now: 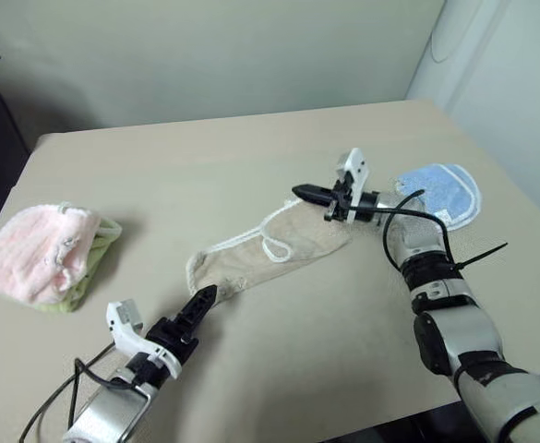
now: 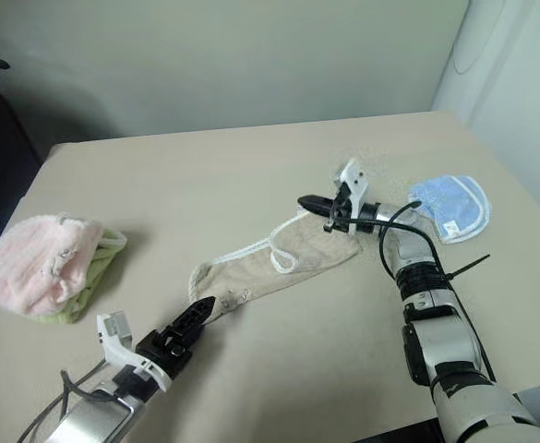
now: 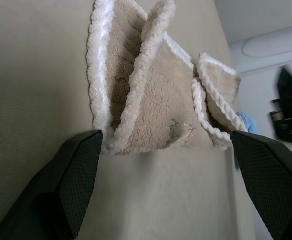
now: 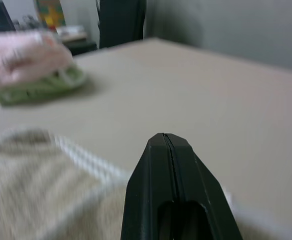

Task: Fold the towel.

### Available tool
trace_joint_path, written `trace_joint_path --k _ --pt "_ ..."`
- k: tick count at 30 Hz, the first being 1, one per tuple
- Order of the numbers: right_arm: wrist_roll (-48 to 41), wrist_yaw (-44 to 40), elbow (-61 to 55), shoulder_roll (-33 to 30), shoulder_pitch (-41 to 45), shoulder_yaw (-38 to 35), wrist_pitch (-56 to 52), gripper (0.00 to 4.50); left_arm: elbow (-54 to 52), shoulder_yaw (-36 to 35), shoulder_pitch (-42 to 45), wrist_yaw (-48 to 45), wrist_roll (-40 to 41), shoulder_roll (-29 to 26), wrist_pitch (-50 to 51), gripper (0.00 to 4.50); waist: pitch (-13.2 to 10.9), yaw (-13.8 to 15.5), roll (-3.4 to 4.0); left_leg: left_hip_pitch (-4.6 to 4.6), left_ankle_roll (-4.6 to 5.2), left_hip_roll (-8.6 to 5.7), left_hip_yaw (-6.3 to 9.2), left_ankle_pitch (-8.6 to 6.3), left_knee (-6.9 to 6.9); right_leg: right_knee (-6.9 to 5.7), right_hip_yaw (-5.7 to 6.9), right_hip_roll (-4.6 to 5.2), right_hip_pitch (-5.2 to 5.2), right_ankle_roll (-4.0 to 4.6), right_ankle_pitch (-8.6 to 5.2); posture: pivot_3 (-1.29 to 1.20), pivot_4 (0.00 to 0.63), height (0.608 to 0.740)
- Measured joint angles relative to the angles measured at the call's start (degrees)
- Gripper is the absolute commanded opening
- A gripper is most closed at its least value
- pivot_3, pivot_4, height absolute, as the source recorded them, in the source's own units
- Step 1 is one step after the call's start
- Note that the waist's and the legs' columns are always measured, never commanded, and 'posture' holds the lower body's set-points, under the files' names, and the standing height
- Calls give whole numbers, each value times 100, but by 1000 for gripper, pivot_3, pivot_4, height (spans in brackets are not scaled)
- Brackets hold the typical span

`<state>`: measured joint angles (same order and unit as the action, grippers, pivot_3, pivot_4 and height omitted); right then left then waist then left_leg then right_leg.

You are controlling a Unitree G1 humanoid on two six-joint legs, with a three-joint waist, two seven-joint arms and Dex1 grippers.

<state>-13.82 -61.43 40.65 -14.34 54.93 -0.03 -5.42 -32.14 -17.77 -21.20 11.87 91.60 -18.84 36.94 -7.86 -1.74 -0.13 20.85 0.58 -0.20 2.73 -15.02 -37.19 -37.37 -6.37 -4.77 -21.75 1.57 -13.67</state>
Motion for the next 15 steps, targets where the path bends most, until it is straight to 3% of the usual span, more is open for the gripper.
trace_joint_path --k 4,6,8,15 --pt "-61 51 -75 9 15 -52 -53 0 406 36 463 180 278 -20 1 4463 -2 77 3 -32 1 -5 3 1 -1 2 0 4 30 1 1 0 150 740" --pt "-63 98 -75 2 15 -109 -63 0 525 28 591 248 352 -22 -7 4076 -2 80 3 -42 2 -6 3 1 0 6 -1 4 42 1 1 0 150 740" --pt "-63 127 -75 -3 15 -125 -63 0 628 29 672 320 349 -22 -18 3567 -2 80 3 -42 1 -6 2 1 1 8 -1 4 41 1 1 0 150 740" --pt "-69 189 -123 -2 15 -131 -84 0 782 49 741 471 282 11 -28 858 -2 42 3 -32 -3 -4 0 0 25 20 -2 0 24 5 -6 0 150 740"
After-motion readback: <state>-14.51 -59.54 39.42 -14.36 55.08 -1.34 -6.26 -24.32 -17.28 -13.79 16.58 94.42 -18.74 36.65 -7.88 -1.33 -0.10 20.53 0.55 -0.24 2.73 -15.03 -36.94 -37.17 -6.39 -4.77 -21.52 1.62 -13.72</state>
